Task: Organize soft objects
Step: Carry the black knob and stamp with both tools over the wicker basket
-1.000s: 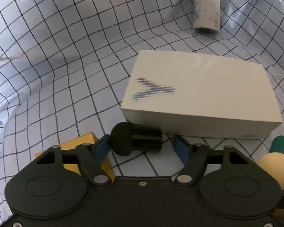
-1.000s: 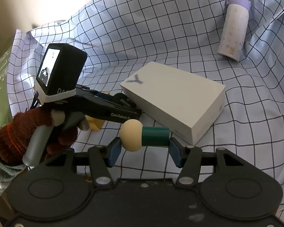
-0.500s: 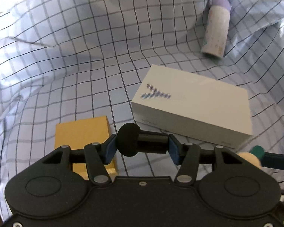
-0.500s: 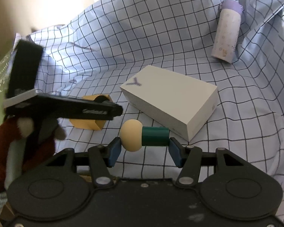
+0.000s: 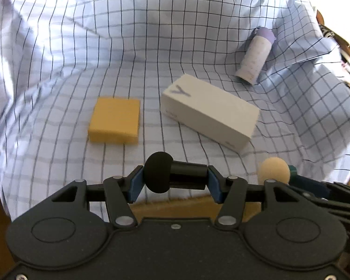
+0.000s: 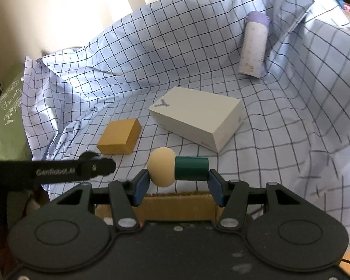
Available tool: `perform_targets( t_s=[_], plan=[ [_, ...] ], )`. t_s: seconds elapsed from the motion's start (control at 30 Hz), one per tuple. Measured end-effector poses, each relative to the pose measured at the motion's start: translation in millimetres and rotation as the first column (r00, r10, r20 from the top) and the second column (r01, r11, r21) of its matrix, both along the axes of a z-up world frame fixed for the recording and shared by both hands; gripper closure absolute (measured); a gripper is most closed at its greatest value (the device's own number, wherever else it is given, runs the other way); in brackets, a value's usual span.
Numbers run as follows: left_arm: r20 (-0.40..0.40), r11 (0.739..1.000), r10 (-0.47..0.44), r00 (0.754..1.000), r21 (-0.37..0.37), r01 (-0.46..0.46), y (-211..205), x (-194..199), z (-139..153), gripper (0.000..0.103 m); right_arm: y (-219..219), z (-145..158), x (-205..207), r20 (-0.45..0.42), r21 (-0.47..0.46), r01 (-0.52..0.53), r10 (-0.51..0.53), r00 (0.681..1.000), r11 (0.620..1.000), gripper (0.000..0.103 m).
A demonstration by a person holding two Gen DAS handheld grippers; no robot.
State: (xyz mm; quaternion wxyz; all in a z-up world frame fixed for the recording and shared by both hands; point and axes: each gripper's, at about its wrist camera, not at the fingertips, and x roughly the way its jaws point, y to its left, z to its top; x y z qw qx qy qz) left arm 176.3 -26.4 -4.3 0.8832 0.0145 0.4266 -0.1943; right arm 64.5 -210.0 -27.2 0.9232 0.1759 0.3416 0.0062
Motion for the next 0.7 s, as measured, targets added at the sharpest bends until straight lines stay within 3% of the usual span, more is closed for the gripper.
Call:
perform_targets(
  t_s=[0.3,0.6,0.7],
  plan=[
    [-0.054,0.997,0.0,0.999,-0.075,-0.005,1,-35,-10,0.049,-3,1,-28,0.002,-0.018,0.033,-0.033,0.999,0.999,0.049],
    [-0.075,0.997,0.028,0.997,-0.066,-0.033,-2,-34,-17,0.048,-6,4,-34,0.006,-0.028,0.039,-0.039,0.999,0.999,0.049],
    [-0.09,0.995,0.049,0.995,-0.077,-0.055,2,-32,-19,0.038,-6,2,-32,-0.003,-0.03,0.036,-0.036,0.999,0.999,0.049]
  ],
)
